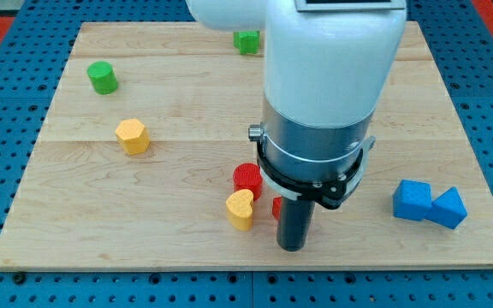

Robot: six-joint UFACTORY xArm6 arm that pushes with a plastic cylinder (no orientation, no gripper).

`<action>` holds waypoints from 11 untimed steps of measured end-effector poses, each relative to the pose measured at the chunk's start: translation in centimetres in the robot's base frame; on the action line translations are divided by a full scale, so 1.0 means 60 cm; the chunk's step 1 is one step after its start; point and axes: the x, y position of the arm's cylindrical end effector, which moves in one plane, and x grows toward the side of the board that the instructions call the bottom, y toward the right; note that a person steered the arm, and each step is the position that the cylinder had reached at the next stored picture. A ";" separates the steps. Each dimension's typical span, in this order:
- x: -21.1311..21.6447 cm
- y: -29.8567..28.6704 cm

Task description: Move the blue cube diagonal top right to the green circle

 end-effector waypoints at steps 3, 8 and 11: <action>-0.194 -0.165; -0.240 0.400; -0.040 0.466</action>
